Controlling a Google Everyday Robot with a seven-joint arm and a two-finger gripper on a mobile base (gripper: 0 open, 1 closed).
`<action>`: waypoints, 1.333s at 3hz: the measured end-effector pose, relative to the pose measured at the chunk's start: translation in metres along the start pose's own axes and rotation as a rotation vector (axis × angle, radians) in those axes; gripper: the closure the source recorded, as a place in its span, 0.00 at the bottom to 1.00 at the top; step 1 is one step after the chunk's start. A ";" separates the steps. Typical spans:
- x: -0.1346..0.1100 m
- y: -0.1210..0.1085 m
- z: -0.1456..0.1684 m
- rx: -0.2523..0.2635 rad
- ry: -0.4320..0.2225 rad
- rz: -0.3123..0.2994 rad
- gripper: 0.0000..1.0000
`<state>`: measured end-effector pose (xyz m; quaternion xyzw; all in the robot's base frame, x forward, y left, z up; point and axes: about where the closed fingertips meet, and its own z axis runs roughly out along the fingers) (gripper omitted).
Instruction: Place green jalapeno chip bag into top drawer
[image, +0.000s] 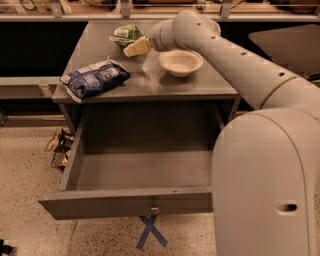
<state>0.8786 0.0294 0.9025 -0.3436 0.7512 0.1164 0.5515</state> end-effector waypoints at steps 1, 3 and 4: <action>-0.007 0.001 0.026 -0.015 -0.019 0.000 0.00; -0.011 -0.020 0.043 0.003 -0.042 0.027 0.40; -0.006 -0.013 0.044 -0.039 -0.029 0.028 0.63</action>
Offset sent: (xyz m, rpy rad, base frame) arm 0.0725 0.0049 0.0138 0.0707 -0.0530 -0.0483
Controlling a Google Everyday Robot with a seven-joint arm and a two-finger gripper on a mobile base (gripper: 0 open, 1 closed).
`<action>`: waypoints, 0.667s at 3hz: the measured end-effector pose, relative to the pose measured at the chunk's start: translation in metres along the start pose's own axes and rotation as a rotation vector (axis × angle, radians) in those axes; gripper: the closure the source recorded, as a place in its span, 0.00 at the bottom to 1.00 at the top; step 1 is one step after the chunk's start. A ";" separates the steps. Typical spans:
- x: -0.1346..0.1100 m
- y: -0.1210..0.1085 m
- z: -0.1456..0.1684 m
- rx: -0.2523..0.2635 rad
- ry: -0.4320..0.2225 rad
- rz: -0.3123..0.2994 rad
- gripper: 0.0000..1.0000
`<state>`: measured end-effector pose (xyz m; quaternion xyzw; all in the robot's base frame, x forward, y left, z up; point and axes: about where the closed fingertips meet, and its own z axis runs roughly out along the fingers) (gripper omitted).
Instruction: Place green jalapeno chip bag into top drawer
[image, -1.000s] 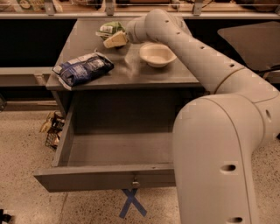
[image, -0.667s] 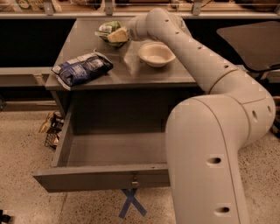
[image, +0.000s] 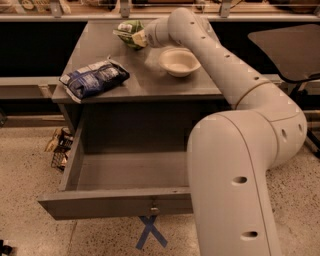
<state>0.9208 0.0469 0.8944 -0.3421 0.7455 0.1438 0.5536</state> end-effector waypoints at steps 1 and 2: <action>0.001 0.006 -0.006 -0.037 0.006 0.003 0.87; -0.018 0.001 -0.047 -0.031 -0.053 -0.011 1.00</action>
Offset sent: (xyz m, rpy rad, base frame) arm -0.1020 -0.0546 0.0747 0.0871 -0.1064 0.0589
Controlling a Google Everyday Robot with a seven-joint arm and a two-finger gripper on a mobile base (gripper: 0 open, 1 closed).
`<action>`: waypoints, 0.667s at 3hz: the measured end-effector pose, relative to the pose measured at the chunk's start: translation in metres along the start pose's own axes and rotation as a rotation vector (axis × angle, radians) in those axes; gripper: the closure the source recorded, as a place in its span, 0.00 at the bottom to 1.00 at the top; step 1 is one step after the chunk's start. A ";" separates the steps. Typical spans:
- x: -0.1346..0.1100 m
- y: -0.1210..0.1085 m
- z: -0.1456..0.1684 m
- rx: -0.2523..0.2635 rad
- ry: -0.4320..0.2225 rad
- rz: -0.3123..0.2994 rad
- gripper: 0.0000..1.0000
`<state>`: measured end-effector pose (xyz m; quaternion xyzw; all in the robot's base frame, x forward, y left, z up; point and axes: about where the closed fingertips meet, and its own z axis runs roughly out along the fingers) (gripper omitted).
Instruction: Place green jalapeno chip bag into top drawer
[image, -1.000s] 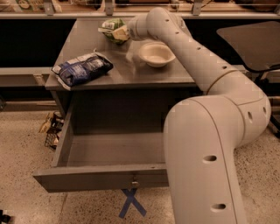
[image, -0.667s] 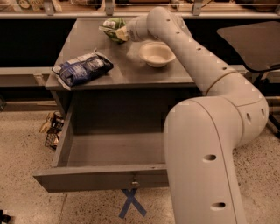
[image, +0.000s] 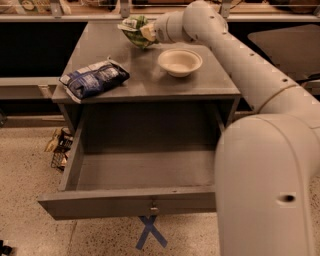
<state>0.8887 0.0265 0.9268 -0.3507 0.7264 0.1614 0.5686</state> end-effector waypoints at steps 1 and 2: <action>-0.035 0.017 -0.062 -0.018 -0.092 -0.055 1.00; -0.056 0.053 -0.118 -0.078 -0.129 -0.113 1.00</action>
Offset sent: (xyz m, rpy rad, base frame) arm -0.2273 -0.0301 0.0960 -0.0379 -0.1275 0.2648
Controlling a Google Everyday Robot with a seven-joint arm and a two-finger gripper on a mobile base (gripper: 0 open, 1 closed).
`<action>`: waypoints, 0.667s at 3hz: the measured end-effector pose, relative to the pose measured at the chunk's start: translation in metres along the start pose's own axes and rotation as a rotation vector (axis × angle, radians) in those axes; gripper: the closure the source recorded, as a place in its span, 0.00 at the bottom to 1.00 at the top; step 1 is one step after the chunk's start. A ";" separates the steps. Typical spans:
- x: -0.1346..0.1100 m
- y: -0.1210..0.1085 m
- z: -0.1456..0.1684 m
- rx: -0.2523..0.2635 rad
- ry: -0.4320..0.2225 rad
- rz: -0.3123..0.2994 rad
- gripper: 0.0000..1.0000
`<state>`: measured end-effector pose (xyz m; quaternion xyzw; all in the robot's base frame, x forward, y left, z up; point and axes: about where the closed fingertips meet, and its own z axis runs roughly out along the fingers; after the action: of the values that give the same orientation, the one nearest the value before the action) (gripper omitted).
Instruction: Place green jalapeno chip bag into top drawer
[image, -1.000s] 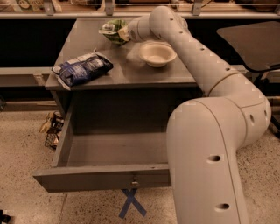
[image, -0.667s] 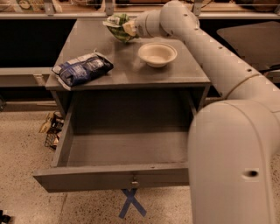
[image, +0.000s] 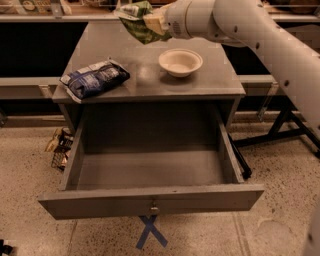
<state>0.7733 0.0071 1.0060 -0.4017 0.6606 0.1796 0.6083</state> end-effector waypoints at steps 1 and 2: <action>-0.014 0.051 -0.047 -0.090 0.016 -0.045 1.00; -0.007 0.103 -0.088 -0.197 0.037 -0.090 1.00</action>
Offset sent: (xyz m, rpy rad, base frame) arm -0.2206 -0.0096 -0.0225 -0.1751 0.0284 0.3236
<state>0.6374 0.0086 1.0037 -0.4919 0.6321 0.2086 0.5611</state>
